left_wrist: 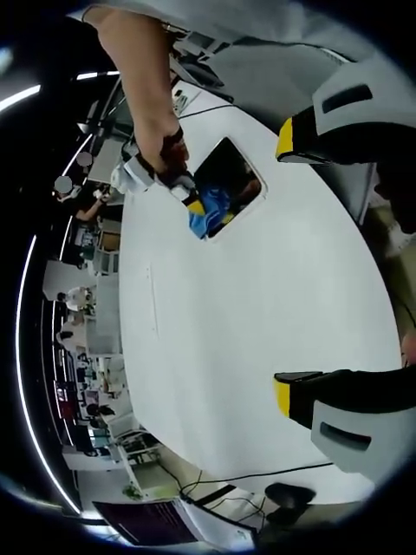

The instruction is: Wipe the mirror surface with the cleaning cloth until all visible marks leave the cleaned area.

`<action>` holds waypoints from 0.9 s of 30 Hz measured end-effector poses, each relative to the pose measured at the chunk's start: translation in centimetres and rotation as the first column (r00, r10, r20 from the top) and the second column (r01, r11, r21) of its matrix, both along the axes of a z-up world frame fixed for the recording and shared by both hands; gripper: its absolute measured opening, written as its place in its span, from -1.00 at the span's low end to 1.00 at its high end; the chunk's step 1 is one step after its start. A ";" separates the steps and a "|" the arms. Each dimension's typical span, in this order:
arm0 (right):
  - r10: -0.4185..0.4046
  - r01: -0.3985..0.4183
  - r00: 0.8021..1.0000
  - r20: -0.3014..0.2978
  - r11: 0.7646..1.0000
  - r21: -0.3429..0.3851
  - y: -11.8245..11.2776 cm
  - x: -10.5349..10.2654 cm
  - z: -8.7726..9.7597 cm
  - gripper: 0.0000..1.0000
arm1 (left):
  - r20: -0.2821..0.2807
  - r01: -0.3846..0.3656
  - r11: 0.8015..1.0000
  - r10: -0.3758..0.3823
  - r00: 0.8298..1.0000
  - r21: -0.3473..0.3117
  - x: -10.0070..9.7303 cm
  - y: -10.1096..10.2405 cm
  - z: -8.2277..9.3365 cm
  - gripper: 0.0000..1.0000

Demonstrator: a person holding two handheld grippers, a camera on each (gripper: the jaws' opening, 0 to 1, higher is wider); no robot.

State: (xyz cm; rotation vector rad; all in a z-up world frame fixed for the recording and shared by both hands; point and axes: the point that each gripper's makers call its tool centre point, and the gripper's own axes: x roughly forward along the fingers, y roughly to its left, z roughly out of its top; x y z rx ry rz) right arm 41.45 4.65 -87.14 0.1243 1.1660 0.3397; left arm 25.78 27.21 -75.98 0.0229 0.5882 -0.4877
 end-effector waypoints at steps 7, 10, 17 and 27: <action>0.025 -0.025 1.000 0.004 1.000 0.006 0.8 0.1 0.0 -0.99 | 0.001 0.005 1.000 -0.005 1.000 0.005 0.0 0.0 0.0 0.98; 0.036 -0.037 0.999 0.009 0.999 0.013 1.1 0.0 0.1 -0.99 | 0.001 0.006 1.000 -0.006 1.000 0.007 -0.1 0.0 0.1 0.98; 0.031 -0.031 0.999 0.007 0.999 0.033 1.7 0.1 0.0 -0.99 | 0.003 0.010 1.000 -0.010 1.000 0.008 -0.1 -0.1 0.4 0.98; 0.060 -0.060 0.998 0.008 0.998 0.014 1.8 -1.2 0.5 -0.99 | 0.006 0.010 1.000 -0.010 1.000 0.011 0.0 0.0 0.4 0.98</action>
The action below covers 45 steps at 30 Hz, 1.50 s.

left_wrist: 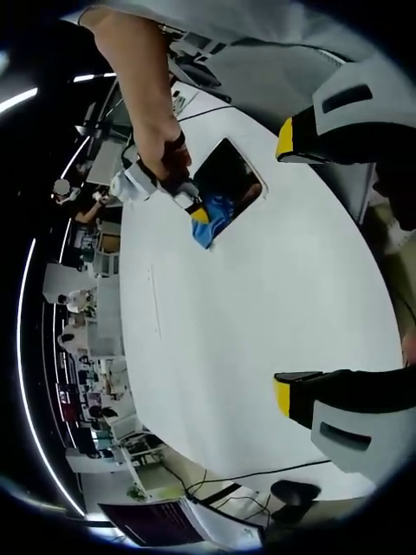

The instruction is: Wipe the mirror surface with the cleaning cloth until all visible marks leave the cleaned area.

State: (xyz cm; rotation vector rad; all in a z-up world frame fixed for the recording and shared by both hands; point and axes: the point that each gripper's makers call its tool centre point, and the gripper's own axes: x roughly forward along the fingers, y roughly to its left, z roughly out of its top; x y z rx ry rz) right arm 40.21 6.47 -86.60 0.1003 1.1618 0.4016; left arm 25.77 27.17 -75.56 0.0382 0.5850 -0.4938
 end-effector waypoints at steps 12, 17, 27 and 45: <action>0.047 -0.047 0.999 0.003 0.999 -0.022 0.2 -2.5 0.3 -0.99 | 0.007 0.013 1.000 -0.012 1.000 -0.008 0.1 -0.9 0.0 0.98; 0.056 -0.056 0.998 0.000 0.998 -0.019 0.2 -3.3 0.4 -0.99 | 0.012 0.013 1.000 -0.013 1.000 -0.009 0.0 -1.2 0.1 0.98; 0.079 -0.080 0.997 -0.020 0.997 -0.018 0.5 -4.0 -0.1 -0.99 | 0.020 0.007 1.000 -0.007 1.000 -0.012 -0.3 -1.4 0.2 0.98; 0.082 -0.081 0.997 0.015 0.996 -0.030 -1.1 -3.6 -0.4 -1.00 | 0.024 0.010 1.000 -0.010 1.000 -0.002 -0.9 -1.5 0.5 0.98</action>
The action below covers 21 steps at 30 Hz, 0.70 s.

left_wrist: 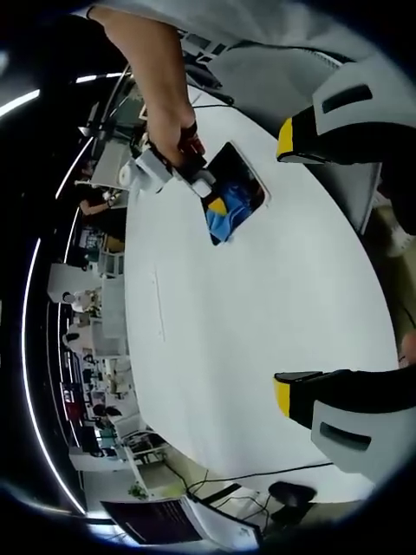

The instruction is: Wipe the mirror surface with the cleaning cloth until all visible marks leave the cleaned area.

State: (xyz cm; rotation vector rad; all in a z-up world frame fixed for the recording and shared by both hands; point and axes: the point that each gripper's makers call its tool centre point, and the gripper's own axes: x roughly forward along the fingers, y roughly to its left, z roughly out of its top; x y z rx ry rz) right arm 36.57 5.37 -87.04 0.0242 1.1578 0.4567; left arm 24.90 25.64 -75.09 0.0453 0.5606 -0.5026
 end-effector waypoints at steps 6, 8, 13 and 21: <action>-0.004 0.004 1.000 0.006 1.000 -0.006 -1.4 -0.3 0.1 -1.00 | -0.002 0.008 1.000 -0.008 1.000 0.000 -0.1 -0.2 -0.1 0.98; -0.016 0.016 1.000 0.003 1.000 0.000 -2.0 -0.4 0.2 -1.00 | -0.004 0.012 1.000 -0.012 1.000 0.002 -0.2 -0.4 -0.2 0.98; -0.033 0.033 0.999 -0.003 0.999 -0.002 -3.1 -0.6 0.2 -1.00 | -0.011 0.036 0.999 -0.036 0.999 0.011 -0.8 -0.6 -0.4 0.98; -0.042 0.042 0.999 -0.006 0.999 -0.009 -4.9 -0.8 0.2 -1.00 | -0.006 0.022 1.000 -0.022 1.000 0.002 -0.8 -0.3 -0.3 0.98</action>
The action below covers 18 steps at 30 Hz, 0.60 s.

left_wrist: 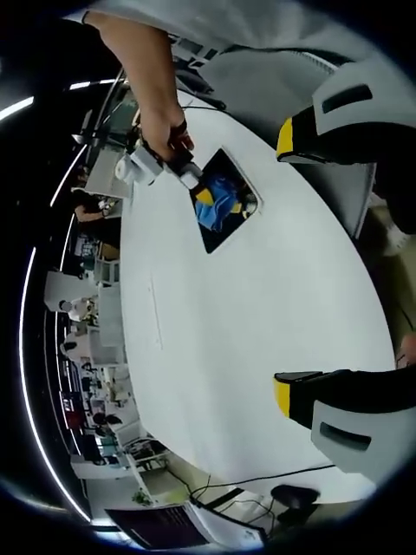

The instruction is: Wipe the mirror surface with the cleaning cloth until all visible marks leave the cleaned area.

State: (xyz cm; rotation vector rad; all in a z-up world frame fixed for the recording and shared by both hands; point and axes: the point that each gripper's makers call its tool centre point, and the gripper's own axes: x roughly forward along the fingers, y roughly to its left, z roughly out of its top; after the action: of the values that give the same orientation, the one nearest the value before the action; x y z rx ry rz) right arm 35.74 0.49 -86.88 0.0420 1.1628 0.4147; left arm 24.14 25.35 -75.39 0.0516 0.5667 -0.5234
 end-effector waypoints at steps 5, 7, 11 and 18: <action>-0.013 0.013 1.000 -0.008 1.000 0.001 -1.2 -0.2 0.0 -1.00 | 0.014 0.001 1.000 -0.001 1.000 -0.003 0.4 -0.2 0.2 0.98; -0.018 0.018 1.000 -0.008 1.000 0.002 -1.8 -0.2 0.0 -1.00 | 0.017 0.006 1.000 -0.006 1.000 -0.002 0.6 -0.4 0.2 0.98; -0.032 0.032 0.999 -0.008 0.999 0.003 -2.7 -0.1 0.0 -1.00 | 0.022 0.005 1.000 -0.004 1.000 -0.008 0.8 -0.6 0.3 0.98; -0.042 0.042 0.999 -0.004 0.999 0.006 -4.0 -0.2 0.1 -1.00 | 0.026 -0.013 1.000 0.013 1.000 -0.025 0.8 -0.6 0.5 0.96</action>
State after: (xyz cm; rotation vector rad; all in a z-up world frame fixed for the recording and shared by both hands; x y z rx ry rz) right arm 35.57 -3.49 -86.82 0.0727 1.1630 0.3814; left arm 24.95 24.73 -74.89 0.0310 0.5341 -0.5164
